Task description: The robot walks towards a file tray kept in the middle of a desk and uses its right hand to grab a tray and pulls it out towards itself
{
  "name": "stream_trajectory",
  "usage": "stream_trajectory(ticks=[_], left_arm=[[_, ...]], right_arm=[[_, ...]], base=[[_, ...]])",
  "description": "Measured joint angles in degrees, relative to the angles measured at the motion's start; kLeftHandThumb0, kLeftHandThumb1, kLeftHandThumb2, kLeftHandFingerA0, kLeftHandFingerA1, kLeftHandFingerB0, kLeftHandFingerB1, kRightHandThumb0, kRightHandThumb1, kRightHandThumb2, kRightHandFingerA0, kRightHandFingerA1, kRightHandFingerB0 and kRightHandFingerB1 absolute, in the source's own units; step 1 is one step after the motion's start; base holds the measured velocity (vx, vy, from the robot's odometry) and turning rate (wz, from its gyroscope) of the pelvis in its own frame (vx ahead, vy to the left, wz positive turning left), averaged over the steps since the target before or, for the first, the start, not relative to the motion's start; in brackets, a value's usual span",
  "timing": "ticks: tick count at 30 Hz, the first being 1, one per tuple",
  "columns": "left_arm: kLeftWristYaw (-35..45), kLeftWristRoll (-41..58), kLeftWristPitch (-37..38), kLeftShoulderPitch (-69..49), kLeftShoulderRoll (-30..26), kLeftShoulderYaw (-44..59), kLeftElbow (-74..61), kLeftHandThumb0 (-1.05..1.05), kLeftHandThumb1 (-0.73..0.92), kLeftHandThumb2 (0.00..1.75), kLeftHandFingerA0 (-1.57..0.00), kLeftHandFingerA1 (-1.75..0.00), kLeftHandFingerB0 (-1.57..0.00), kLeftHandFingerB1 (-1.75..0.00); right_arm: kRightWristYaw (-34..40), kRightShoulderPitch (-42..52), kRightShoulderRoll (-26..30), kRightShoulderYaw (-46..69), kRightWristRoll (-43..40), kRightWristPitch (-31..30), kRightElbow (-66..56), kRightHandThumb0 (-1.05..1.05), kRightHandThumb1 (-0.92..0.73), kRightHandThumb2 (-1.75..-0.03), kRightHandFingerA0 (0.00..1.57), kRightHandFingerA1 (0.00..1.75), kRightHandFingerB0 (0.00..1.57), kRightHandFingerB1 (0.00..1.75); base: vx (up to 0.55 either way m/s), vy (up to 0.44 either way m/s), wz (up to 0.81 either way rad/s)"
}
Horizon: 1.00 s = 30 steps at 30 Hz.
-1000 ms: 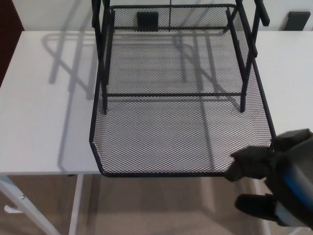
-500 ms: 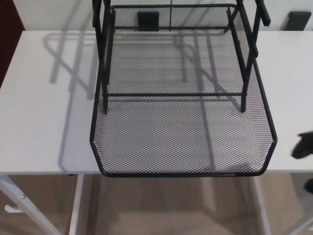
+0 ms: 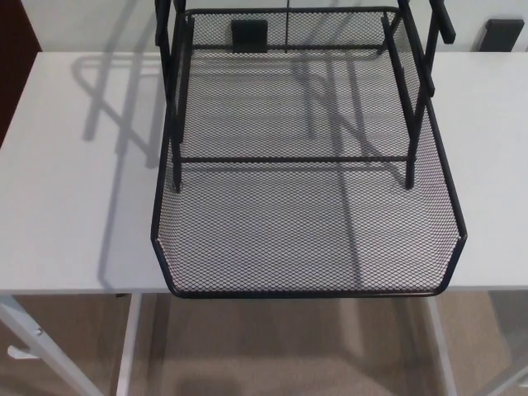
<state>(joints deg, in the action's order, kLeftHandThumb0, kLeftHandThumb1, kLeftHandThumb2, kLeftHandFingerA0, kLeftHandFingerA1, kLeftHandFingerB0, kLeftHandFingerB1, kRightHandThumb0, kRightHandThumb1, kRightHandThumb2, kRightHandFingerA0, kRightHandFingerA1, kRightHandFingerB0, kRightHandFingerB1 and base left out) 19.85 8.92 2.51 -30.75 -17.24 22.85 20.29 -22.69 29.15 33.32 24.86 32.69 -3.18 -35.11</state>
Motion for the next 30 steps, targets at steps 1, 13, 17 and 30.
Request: stream_trajectory(ticks=[1,13,17,30], left_arm=[[0.0,0.0,0.0,0.1,0.0,0.0,0.0,-0.19,0.52,0.60,-0.47,-0.45,-0.55,-0.46],[0.0,0.0,0.0,0.5,0.0,0.0,0.3,-0.41,0.46,0.69,-0.30,-0.46,-0.37,-0.44],[0.0,-0.1,0.0,0.2,0.0,0.0,1.0,-0.44,0.57,0.56,-0.30,-0.37,-0.37,-0.35],[0.7,0.0,0.1,1.6,-1.1,0.1,5.7,-0.46,0.58,0.57,-0.30,-0.37,-0.37,-0.35]], right_arm=[[-0.3,0.7,-0.2,0.7,-0.6,0.1,0.7,-0.57,-0.56,-0.57,1.19,0.66,0.96,0.59],[0.3,10.9,-6.9,-2.2,-1.6,-1.8,24.5,-0.92,-0.56,-0.95,0.00,0.36,0.01,0.25],[3.0,10.8,-14.8,-3.9,-2.9,-2.0,31.7,-0.90,-0.55,-0.93,0.00,0.38,0.00,0.26],[12.3,12.3,-26.8,-8.3,-6.8,5.8,41.7,-0.78,-0.49,-0.89,0.00,0.39,0.00,0.28]], base=[[0.00,0.000,0.00],[0.00,0.000,0.00],[0.00,0.000,0.00],[0.00,0.000,0.00]])
